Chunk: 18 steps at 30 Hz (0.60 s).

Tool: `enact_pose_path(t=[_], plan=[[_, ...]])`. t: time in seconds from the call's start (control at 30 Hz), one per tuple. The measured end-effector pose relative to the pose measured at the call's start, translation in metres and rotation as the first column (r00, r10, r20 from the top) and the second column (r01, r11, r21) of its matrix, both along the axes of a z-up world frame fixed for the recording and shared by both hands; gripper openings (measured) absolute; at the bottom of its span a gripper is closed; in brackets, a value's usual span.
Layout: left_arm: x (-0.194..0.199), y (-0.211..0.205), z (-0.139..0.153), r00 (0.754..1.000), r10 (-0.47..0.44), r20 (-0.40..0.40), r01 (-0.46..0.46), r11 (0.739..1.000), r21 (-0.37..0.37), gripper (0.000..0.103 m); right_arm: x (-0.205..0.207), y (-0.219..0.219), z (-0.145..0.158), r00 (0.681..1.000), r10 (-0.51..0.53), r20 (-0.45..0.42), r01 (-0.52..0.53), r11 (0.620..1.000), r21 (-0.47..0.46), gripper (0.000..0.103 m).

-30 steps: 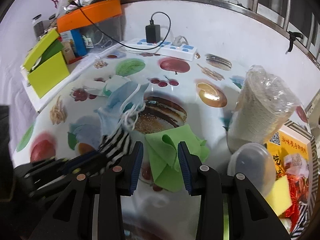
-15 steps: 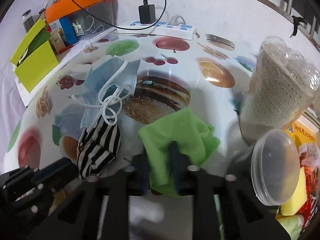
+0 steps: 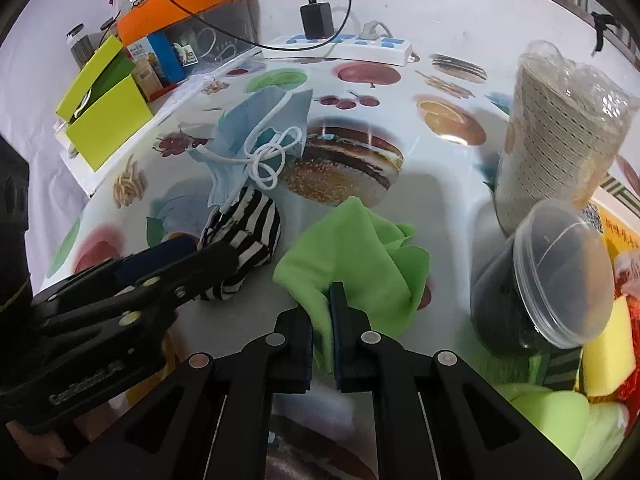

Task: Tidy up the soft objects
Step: 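Lift the green cloth with the right gripper while the left lifts the striped sock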

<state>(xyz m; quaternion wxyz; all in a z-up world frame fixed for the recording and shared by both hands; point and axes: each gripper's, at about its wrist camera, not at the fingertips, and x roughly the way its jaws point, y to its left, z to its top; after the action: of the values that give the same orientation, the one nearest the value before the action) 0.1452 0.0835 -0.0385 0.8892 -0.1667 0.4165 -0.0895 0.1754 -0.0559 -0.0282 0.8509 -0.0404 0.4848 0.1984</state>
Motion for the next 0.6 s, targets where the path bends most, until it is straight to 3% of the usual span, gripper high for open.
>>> enact_pose_path(t=[0.17, 0.23, 0.27, 0.6], plan=[[0.006, -0.009, -0.001, 1.0, 0.002, 0.019, -0.002, 0.999, 0.042, 0.045, -0.005, -0.001, 0.002, 1.0, -0.002, 0.007, 0.002, 1.0, 0.003, 0.008], [0.006, -0.01, -0.003, 1.0, 0.007, 0.003, -0.007, 0.998, 0.055, 0.017, -0.007, -0.001, 0.001, 1.0, 0.002, 0.009, -0.002, 1.0, 0.003, 0.008], [0.006, -0.009, -0.004, 1.0, 0.004, -0.005, -0.004, 0.999, 0.049, 0.015, -0.007, -0.001, 0.001, 1.0, 0.004, 0.01, -0.004, 1.0, 0.003, 0.008], [-0.025, -0.005, 0.002, 1.0, 0.009, -0.015, -0.009, 0.999, 0.031, 0.012, -0.027, -0.007, 0.016, 0.998, 0.048, 0.047, -0.051, 0.998, 0.048, 0.007]])
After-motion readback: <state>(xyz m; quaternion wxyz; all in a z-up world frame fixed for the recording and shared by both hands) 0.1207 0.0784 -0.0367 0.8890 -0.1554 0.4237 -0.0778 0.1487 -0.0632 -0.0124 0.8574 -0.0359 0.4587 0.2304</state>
